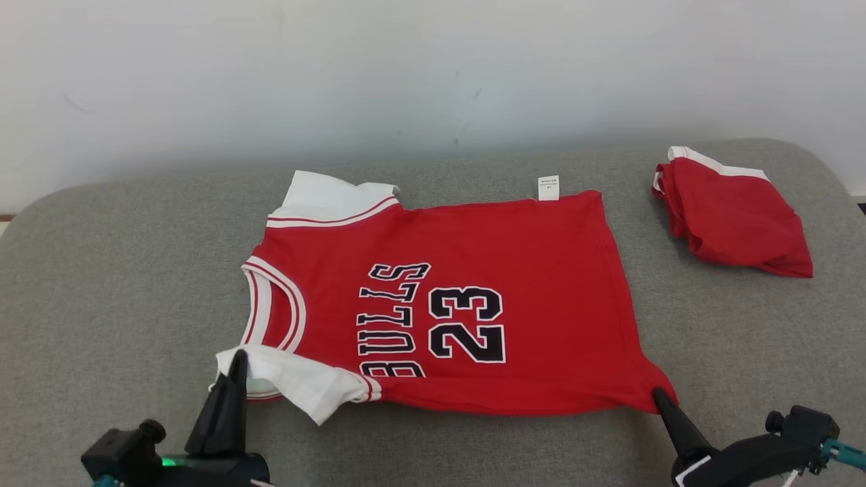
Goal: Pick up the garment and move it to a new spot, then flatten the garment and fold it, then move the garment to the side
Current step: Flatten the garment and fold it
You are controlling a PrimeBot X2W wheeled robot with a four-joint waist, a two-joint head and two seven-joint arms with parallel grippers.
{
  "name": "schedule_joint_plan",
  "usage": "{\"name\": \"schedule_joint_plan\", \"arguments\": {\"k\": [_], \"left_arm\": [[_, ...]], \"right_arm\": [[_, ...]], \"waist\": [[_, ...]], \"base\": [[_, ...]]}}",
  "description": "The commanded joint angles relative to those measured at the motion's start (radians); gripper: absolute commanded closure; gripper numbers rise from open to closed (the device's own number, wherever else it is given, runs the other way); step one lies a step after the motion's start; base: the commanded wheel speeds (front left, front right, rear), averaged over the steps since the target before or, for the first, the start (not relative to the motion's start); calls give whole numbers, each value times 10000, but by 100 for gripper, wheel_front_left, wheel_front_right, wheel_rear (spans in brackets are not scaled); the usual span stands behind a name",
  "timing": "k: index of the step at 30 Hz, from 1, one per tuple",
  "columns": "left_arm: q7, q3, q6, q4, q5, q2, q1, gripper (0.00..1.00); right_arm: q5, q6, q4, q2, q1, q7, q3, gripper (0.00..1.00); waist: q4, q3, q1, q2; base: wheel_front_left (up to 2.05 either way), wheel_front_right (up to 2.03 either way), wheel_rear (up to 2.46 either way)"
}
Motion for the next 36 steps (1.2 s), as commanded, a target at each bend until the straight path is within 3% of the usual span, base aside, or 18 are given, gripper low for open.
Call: {"name": "schedule_joint_plan", "arguments": {"k": [1, 12, 30, 31, 32, 33, 34, 35, 36], "left_arm": [[51, 34, -70, 172, 137, 156, -281, 100], [545, -100, -519, 2211, -66, 718, -2452, 100], [581, -772, -923, 6048, -389, 1138, -5464, 100], [574, -831, -933, 6261, -356, 1178, -5576, 100], [494, -879, -917, 6429, -347, 1190, -5690, 100], [434, -926, -919, 6599, -367, 1181, -5794, 95], [328, -968, -926, 6739, -336, 1198, -5899, 35], [211, -996, -931, 6860, -339, 1192, -5995, 0], [119, -1013, -935, 6953, -371, 1173, -6045, 0]], "right_arm": [[-171, 3, 66, 97, -219, 119, -81, 100], [-578, 3, 1581, 1193, -2406, 1208, -687, 100], [-995, 3, 4178, 1861, -5229, 1524, -562, 100], [-1036, 3, 4171, 1857, -5332, 1437, -493, 89], [-1044, 3, 4172, 1847, -5413, 1309, -478, 72], [-1048, 3, 4183, 1835, -5432, 1212, -423, 38], [-1026, 3, 4210, 1828, -5438, 1156, -357, 0], [-978, 3, 4239, 1806, -5458, 1140, -304, 0], [-940, 3, 4240, 1770, -5469, 1086, -257, 0]], "waist": [[-162, 4, 0, 0], [-508, 481, 0, 0], [-879, 1452, 0, 0], [-898, 1492, 0, 0], [-917, 1532, 0, 0], [-928, 1549, 0, 0], [-939, 1563, 0, 0], [-945, 1572, 0, 0], [-949, 1570, 0, 0]], "base": [[0, 0, 0], [0, 0, 0], [0, 0, 0], [0, 0, 0], [0, 0, 0], [0, 0, 0], [0, 0, 0], [0, 0, 0], [0, 0, 0]]}}
